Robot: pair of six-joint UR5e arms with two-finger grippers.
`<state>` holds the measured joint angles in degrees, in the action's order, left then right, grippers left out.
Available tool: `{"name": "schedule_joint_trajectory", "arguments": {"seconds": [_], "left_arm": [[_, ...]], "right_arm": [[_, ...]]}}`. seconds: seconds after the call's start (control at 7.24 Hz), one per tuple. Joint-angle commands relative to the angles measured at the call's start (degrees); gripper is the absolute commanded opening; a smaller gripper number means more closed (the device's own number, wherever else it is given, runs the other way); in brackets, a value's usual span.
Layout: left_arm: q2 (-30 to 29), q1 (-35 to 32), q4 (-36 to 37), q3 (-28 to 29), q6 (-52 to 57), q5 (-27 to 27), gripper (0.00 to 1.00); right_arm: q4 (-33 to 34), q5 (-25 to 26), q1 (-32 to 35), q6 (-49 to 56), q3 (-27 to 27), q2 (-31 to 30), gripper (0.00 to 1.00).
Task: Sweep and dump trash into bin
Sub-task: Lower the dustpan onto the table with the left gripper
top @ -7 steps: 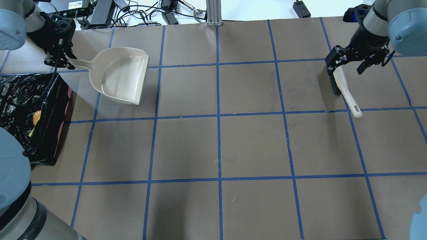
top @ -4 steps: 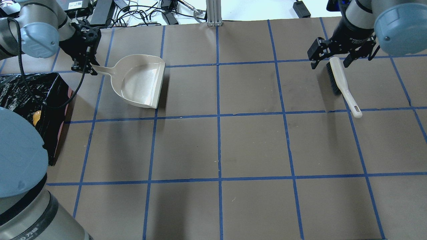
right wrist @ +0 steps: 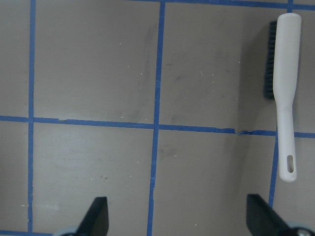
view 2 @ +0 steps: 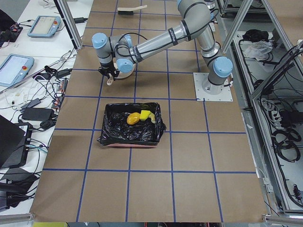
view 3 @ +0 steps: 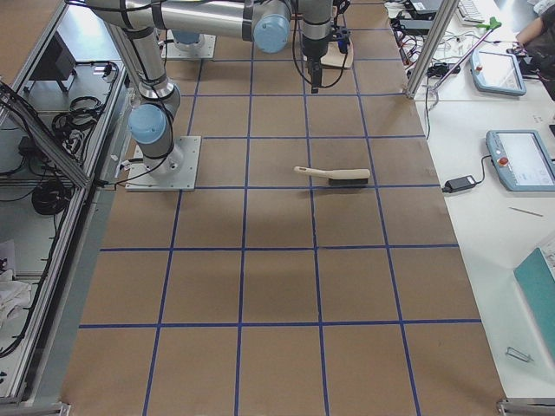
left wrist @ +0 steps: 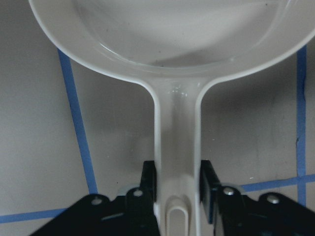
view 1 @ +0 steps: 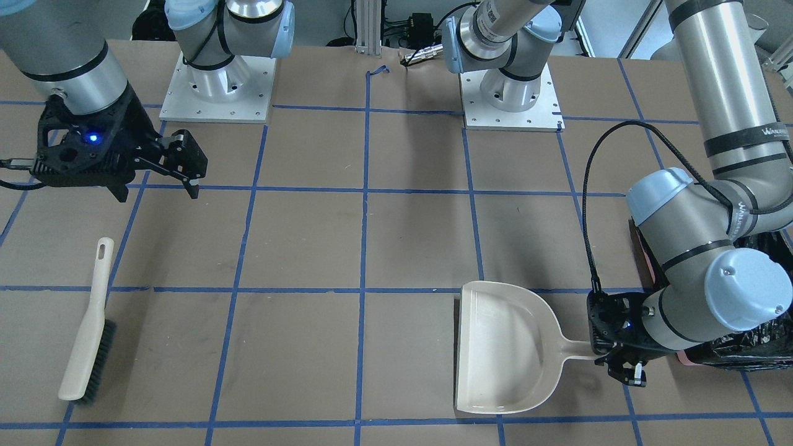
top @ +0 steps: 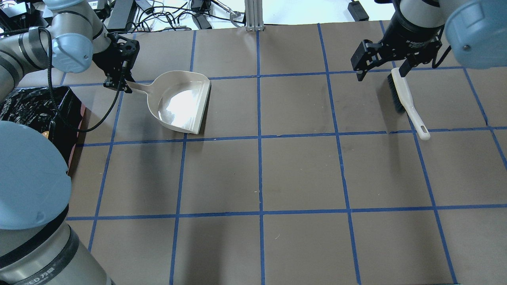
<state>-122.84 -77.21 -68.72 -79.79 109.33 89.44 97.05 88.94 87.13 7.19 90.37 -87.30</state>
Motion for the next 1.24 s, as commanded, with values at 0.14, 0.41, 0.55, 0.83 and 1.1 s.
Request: {"name": "schedule_joint_trajectory", "arguments": {"seconds": [0.14,0.41,0.55,0.83,1.1], "left_arm": [[-0.2,-0.14,1.21,-0.2,-2.11,-1.02,0.0],[-0.82,-0.14,1.84,-0.19,-3.06,-1.45,0.0],[-0.82,-0.14,1.84,-0.28,-3.68,-1.46,0.0],[-0.47,-0.4,1.75,-0.8,-3.77,-1.55,0.0],[-0.47,-0.05,1.84,-1.69,-3.77,-2.16,0.0]], "right_arm": [[-4.14,0.01,0.76,-0.16,-0.46,-3.48,1.0],[-4.59,0.1,0.85,-0.16,-0.02,-4.72,1.0],[-4.59,-0.16,0.85,-0.16,0.07,-4.81,1.0],[-4.59,0.01,0.76,-0.07,0.07,-4.81,1.0],[-4.68,0.01,0.76,-0.07,0.16,-4.72,1.0]]}}
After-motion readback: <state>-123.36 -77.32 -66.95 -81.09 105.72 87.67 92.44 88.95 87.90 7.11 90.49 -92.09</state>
